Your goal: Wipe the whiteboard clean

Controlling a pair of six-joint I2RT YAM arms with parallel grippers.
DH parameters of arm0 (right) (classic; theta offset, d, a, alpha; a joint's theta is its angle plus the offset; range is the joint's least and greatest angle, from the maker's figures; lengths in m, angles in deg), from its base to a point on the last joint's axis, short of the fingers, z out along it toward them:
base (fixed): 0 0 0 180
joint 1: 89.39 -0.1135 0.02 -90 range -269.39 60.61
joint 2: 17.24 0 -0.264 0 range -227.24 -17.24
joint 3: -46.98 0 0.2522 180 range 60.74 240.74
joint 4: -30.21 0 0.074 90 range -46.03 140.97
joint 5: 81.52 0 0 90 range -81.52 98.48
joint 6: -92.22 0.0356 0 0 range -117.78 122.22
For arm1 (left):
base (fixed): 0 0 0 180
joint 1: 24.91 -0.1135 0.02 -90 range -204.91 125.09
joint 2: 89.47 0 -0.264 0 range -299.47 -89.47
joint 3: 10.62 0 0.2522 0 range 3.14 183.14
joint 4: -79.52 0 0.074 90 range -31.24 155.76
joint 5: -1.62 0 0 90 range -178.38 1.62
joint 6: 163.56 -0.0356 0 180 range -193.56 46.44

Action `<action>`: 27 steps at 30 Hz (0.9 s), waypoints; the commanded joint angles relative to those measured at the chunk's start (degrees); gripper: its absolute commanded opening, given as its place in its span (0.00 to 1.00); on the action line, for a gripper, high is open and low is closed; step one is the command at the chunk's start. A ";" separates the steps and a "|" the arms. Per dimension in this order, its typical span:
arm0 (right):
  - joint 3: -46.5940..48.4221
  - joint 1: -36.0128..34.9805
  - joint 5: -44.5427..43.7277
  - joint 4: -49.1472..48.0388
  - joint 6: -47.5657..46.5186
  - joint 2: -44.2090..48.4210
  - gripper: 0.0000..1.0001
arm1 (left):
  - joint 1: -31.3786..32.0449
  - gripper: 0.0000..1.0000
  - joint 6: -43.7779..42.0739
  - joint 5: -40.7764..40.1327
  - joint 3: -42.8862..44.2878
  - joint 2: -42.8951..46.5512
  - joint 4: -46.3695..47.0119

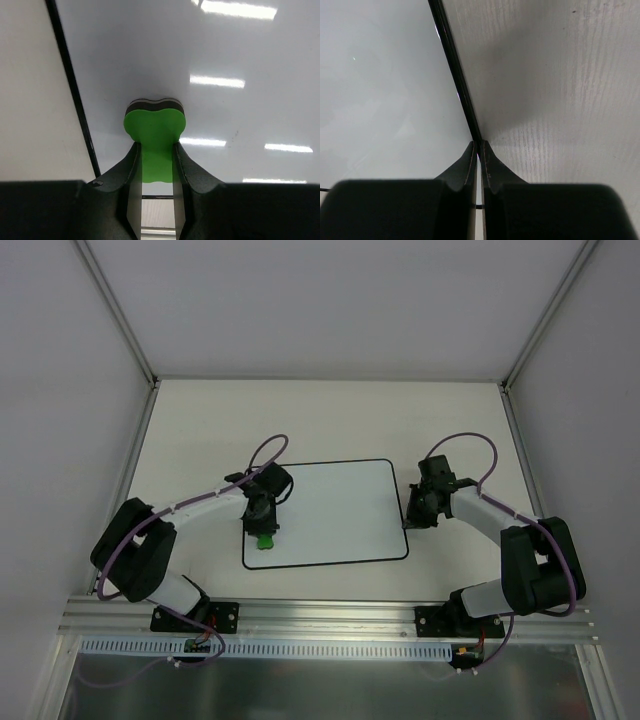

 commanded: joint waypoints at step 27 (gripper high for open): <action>0.09 -0.06 -1.65 1.31 -0.70 -1.85 0.00 | 3.02 0.00 9.80 0.62 -3.98 -4.86 -11.88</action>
